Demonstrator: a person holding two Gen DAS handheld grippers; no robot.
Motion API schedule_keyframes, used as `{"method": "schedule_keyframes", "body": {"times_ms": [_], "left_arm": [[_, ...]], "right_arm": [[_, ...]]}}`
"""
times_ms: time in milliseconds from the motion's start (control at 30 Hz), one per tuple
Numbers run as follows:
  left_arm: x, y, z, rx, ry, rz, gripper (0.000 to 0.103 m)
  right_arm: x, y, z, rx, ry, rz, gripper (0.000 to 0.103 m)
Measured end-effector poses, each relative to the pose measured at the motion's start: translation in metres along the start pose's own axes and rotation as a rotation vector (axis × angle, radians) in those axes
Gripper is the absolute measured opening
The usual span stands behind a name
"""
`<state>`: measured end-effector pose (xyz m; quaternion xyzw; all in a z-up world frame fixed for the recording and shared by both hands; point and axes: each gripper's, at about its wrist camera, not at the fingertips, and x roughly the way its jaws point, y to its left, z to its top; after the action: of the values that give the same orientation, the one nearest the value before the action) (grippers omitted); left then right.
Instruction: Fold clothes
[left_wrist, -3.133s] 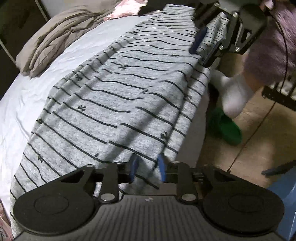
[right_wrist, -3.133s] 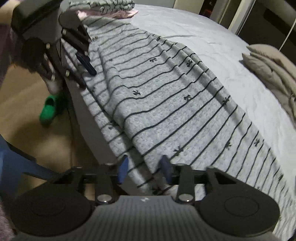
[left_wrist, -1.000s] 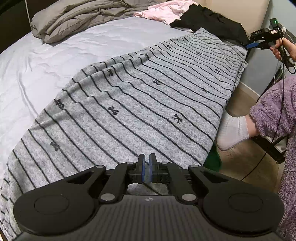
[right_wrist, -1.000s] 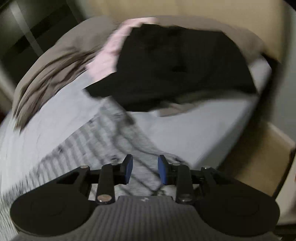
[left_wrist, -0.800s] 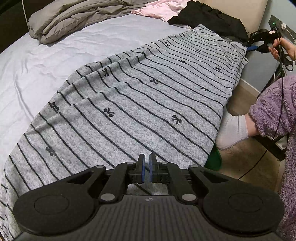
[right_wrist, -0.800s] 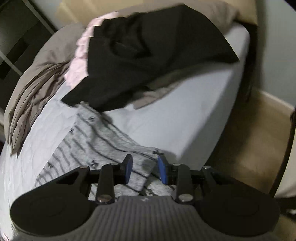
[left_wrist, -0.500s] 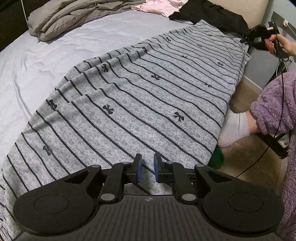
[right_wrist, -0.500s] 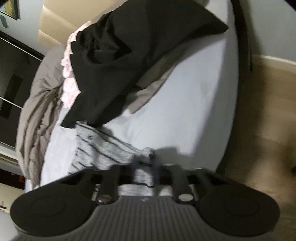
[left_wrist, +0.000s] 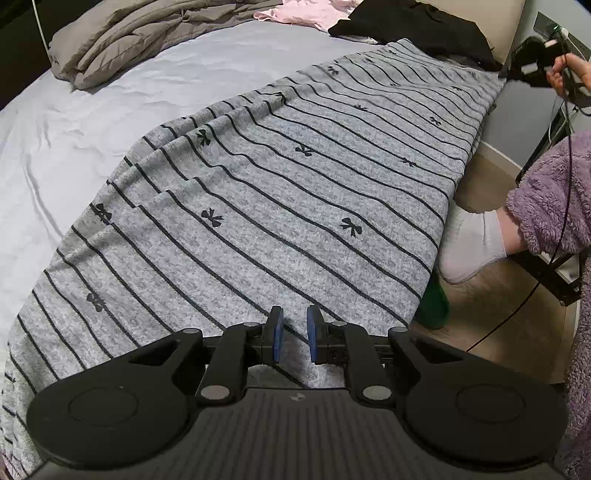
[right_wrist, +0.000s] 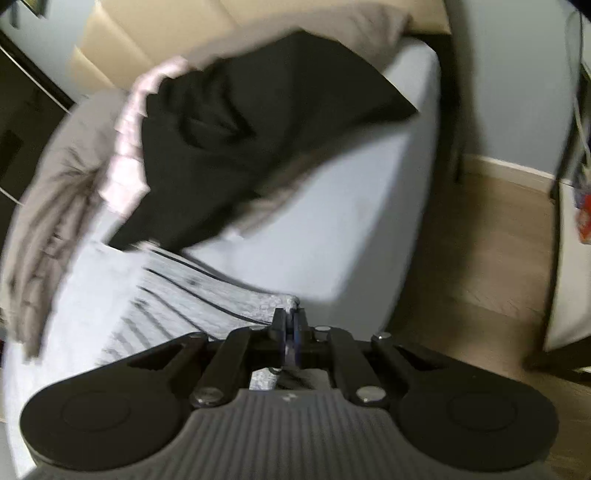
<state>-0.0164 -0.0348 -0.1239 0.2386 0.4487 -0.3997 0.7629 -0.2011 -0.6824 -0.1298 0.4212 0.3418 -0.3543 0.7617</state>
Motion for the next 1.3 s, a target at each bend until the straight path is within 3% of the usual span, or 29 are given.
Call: {"method": "schedule_keyframes", "body": {"times_ms": [67, 233, 333, 400, 467, 667, 900, 1067, 1133, 1300], "left_arm": [[-0.004, 0.0, -0.002, -0.007, -0.007, 0.008, 0.013], [-0.016, 0.003, -0.011, -0.045, -0.027, 0.033, 0.028], [-0.026, 0.008, -0.018, -0.072, -0.047, 0.073, 0.04], [-0.033, 0.015, -0.022, -0.098, -0.066, 0.114, 0.042], [-0.041, 0.024, -0.026, -0.142, -0.085, 0.159, 0.042], [-0.072, 0.059, -0.044, -0.29, -0.156, 0.258, 0.043], [-0.107, 0.1, -0.079, -0.489, -0.216, 0.413, 0.043], [-0.122, 0.127, -0.11, -0.67, -0.201, 0.502, 0.043], [-0.125, 0.133, -0.12, -0.715, -0.192, 0.507, 0.043], [-0.118, 0.143, -0.15, -0.847, -0.166, 0.415, 0.051]], "right_arm": [[0.013, -0.003, -0.001, -0.015, 0.008, -0.022, 0.005], [0.031, -0.002, -0.002, -0.085, 0.027, -0.087, 0.011], [0.025, 0.003, -0.001, -0.136, -0.01, -0.137, 0.021], [0.019, 0.009, 0.0, -0.166, -0.043, -0.154, 0.039], [0.011, 0.019, 0.0, -0.201, -0.092, -0.162, 0.042], [0.001, 0.07, -0.016, -0.303, -0.107, 0.005, 0.042], [-0.003, 0.158, -0.063, -0.534, -0.018, 0.177, 0.05], [-0.004, 0.215, -0.11, -0.713, 0.062, 0.269, 0.052], [-0.006, 0.233, -0.128, -0.765, 0.087, 0.301, 0.053], [-0.01, 0.265, -0.165, -0.841, 0.154, 0.38, 0.056]]}}
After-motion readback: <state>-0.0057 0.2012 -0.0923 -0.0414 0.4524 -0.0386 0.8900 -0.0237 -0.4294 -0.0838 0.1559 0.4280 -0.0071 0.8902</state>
